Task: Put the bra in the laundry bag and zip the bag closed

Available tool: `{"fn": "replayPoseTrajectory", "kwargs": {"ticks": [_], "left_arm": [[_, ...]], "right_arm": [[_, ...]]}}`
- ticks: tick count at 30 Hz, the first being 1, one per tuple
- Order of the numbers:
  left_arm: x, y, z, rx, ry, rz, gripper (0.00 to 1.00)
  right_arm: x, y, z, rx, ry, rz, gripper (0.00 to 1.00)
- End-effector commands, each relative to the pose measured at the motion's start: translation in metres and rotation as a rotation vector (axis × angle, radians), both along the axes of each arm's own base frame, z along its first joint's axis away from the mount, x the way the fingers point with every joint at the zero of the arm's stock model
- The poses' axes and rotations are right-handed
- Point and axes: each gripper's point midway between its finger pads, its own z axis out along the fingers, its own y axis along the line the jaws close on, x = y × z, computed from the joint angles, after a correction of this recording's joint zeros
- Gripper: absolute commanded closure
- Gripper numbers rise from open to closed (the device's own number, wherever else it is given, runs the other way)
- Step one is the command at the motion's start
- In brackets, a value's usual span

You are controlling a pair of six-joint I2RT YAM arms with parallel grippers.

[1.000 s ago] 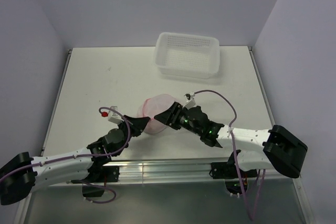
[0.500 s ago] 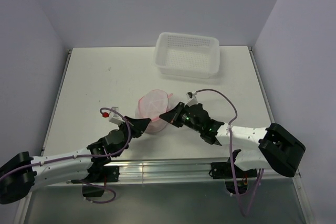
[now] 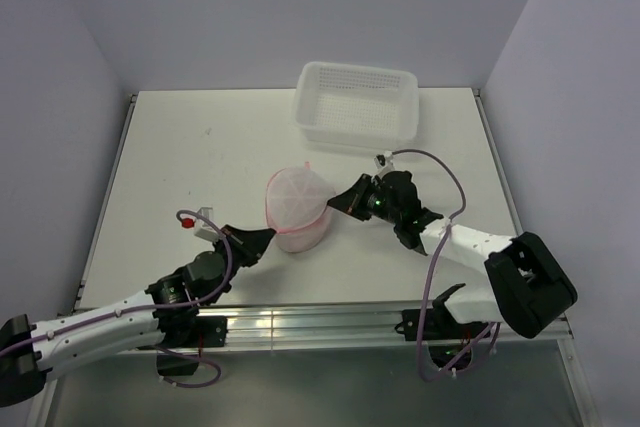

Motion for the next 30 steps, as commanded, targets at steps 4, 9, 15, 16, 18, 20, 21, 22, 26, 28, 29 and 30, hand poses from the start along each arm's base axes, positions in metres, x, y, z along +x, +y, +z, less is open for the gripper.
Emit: {"fn": "replayPoseTrajectory", "kwargs": {"ticks": [4,9,15,16,18,20,21,22,26,28,29,30], "left_arm": [[0.0,0.013,-0.02,0.129,0.01,0.024,1.0],[0.004,-0.008,-0.004,0.098,-0.014,-0.014,1.0],[0.015,-0.019,0.012,0.053,-0.04,0.017,1.0],[0.015,-0.021,0.011,0.049,-0.039,0.014,1.0],[0.015,-0.026,0.017,0.022,-0.054,0.001,1.0],[0.014,-0.032,0.019,0.018,-0.055,-0.016,1.0],[0.013,-0.034,0.021,0.013,-0.06,-0.023,1.0],[0.012,-0.036,0.022,0.014,-0.062,-0.03,1.0],[0.007,-0.044,0.026,0.01,-0.067,-0.055,1.0],[0.005,-0.045,0.021,0.009,-0.054,-0.058,1.0],[0.004,-0.045,0.02,0.006,-0.05,-0.06,1.0],[0.003,-0.044,0.017,0.008,-0.046,-0.06,1.0]], "right_arm": [[0.041,-0.011,0.028,-0.047,-0.104,-0.004,0.94],[0.011,0.003,0.025,-0.071,-0.085,0.059,0.24],[-0.036,0.005,0.029,-0.035,-0.112,0.082,0.22],[-0.04,0.008,0.031,-0.038,-0.112,0.089,0.23],[-0.045,0.018,0.03,-0.044,-0.115,0.096,0.25],[-0.058,0.037,0.034,-0.007,-0.11,0.142,0.29],[-0.061,0.043,0.037,0.008,-0.112,0.155,0.3],[-0.06,0.053,0.037,0.02,-0.111,0.168,0.32],[-0.068,0.078,0.038,0.057,-0.1,0.25,0.52],[-0.067,0.086,0.033,0.065,-0.08,0.268,0.52],[-0.065,0.088,0.035,0.086,-0.083,0.261,0.52],[-0.065,0.089,0.035,0.096,-0.083,0.257,0.52]]}}
